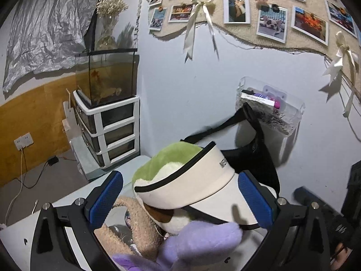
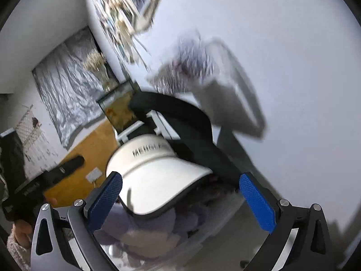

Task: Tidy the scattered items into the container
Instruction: 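Open both grippers to release the black visor and withdraw the tools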

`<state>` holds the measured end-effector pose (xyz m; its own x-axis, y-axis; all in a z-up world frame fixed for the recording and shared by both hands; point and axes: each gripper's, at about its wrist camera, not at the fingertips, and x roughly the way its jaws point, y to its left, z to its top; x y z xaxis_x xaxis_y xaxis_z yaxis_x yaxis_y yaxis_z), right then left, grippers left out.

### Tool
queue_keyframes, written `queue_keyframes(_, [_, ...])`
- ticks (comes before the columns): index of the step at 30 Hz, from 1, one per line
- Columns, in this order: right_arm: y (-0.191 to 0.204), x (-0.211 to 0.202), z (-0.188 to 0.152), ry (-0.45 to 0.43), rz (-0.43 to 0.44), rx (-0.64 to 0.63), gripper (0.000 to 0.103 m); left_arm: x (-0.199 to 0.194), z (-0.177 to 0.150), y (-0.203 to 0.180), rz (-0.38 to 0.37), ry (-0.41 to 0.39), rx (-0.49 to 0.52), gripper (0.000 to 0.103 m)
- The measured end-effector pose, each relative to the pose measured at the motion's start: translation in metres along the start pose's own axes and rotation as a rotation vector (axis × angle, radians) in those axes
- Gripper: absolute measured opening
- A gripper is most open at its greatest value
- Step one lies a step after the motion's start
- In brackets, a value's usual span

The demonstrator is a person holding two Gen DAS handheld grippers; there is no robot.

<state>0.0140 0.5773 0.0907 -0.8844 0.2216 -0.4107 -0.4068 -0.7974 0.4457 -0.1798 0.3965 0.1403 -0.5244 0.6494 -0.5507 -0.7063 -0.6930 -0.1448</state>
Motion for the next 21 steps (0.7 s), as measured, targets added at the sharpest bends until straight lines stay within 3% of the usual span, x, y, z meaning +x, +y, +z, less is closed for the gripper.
queue_keyframes(5, [-0.005,0.019,0.012,-0.020,-0.049,-0.103,0.102,0.007,-0.004,0.005,-0.003,0.025,-0.035,0.102])
queue_keyframes(7, [-0.005,0.032,0.013,-0.003,-0.063,-0.169,0.087,0.008,-0.004,0.004,-0.014,0.029,-0.036,0.102])
queue_keyframes(9, [-0.004,0.044,0.013,0.020,-0.069,-0.237,0.065,0.008,-0.004,0.002,-0.020,0.027,-0.033,0.102])
queue_keyframes(10, [-0.003,0.049,0.012,0.032,-0.074,-0.266,0.059,0.008,-0.003,0.001,-0.022,0.026,-0.029,0.102])
queue_keyframes(12, [-0.002,0.059,0.010,0.050,-0.087,-0.324,0.034,0.009,-0.002,-0.001,-0.022,0.023,-0.020,0.102])
queue_keyframes(13, [0.000,0.063,0.009,0.049,-0.097,-0.355,0.029,0.009,-0.002,-0.002,-0.022,0.021,-0.017,0.102])
queue_keyframes(15, [0.009,0.062,0.006,0.023,-0.120,-0.446,0.021,0.009,-0.001,-0.003,-0.024,0.020,-0.012,0.102])
queue_keyframes(21, [0.046,0.057,-0.012,-0.073,-0.220,-0.777,0.013,0.014,-0.001,-0.001,-0.011,0.033,-0.011,0.102])
